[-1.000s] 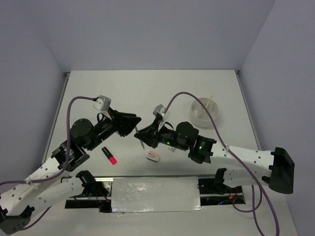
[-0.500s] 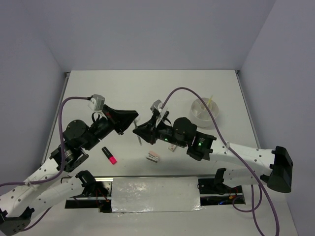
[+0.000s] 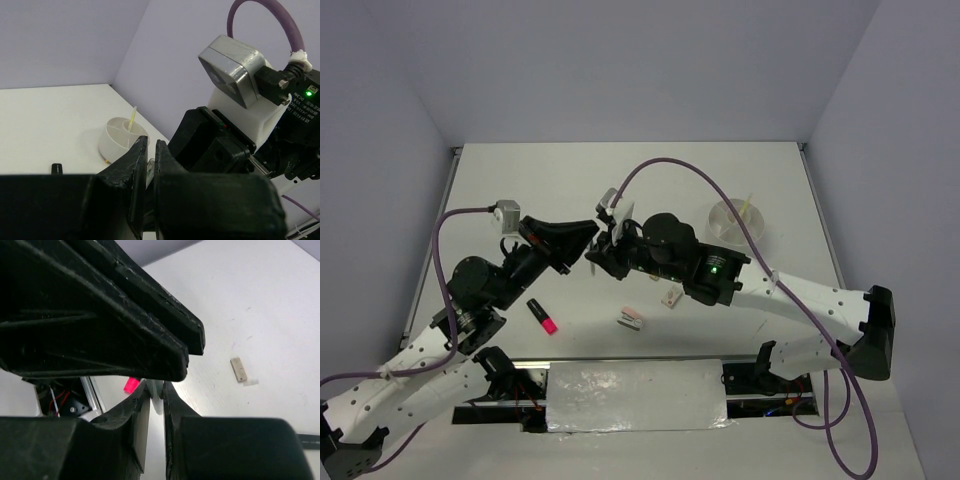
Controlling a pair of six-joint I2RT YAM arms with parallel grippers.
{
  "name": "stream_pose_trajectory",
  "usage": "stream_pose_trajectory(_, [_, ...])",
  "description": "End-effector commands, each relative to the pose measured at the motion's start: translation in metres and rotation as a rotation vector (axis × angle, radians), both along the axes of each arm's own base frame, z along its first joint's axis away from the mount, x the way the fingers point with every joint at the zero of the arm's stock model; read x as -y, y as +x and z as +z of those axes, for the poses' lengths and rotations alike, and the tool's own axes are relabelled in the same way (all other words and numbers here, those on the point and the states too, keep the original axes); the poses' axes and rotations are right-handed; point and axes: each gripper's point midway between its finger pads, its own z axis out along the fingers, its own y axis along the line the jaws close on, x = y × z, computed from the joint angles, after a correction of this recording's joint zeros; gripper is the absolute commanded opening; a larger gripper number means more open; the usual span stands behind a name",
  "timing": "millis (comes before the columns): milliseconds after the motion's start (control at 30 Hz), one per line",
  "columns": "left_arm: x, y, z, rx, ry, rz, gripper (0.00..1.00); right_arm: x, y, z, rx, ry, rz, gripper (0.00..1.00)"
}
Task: Sort the stationery into containers
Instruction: Close the pen cap on the pen.
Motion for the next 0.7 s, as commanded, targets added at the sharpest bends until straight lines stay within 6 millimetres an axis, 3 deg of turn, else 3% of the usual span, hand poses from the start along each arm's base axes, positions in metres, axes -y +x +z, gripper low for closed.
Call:
stream_pose_trajectory(0, [0.004,-0.017,-0.137,-0.342,0.297,-0.063,0.00,0.053,0.015,0.215,0.325,0.539,-0.144,0.00])
stream_pose_trajectory(133, [-0.005,-0.013,-0.143,-0.347,0.328,-0.015,0.00,0.068,0.010,0.222,0.331,0.581,-0.147,0.00])
stream_pose_trajectory(267, [-0.001,-0.011,-0.154,-0.378,0.357,-0.021,0.00,0.073,0.001,0.234,0.340,0.614,-0.114,0.00])
stream_pose_trajectory(367, [-0.003,-0.008,-0.144,-0.371,0.337,-0.001,0.00,0.065,0.008,0.218,0.335,0.568,-0.122,0.00])
stream_pose_trajectory(400, [-0.005,-0.008,-0.128,-0.350,0.315,0.008,0.05,0.059,0.013,0.202,0.320,0.529,-0.133,0.00])
stream_pose_trajectory(433, [-0.007,-0.008,-0.119,-0.340,0.302,0.020,0.35,0.055,0.021,0.187,0.311,0.494,-0.158,0.00])
stream_pose_trajectory(467, [-0.012,-0.005,-0.108,-0.329,0.286,0.050,0.52,0.053,0.032,0.172,0.299,0.469,-0.206,0.00])
stream_pose_trajectory(500, [-0.016,-0.005,-0.078,-0.289,0.244,0.066,0.75,0.048,0.041,0.140,0.275,0.415,-0.229,0.00])
stream_pose_trajectory(567, [-0.024,-0.004,-0.053,-0.254,0.223,0.099,0.84,0.052,0.060,0.112,0.241,0.391,-0.286,0.00])
stream_pose_trajectory(600, [-0.028,-0.006,-0.023,-0.211,0.185,0.106,0.98,0.053,0.065,0.087,0.210,0.357,-0.297,0.00])
stream_pose_trajectory(633, [-0.033,-0.006,-0.016,-0.205,0.191,0.120,0.99,0.057,0.070,0.079,0.185,0.361,-0.320,0.00])
stream_pose_trajectory(667, [-0.044,-0.004,0.011,-0.186,0.152,0.174,0.99,0.072,0.084,0.063,0.161,0.337,-0.399,0.00])
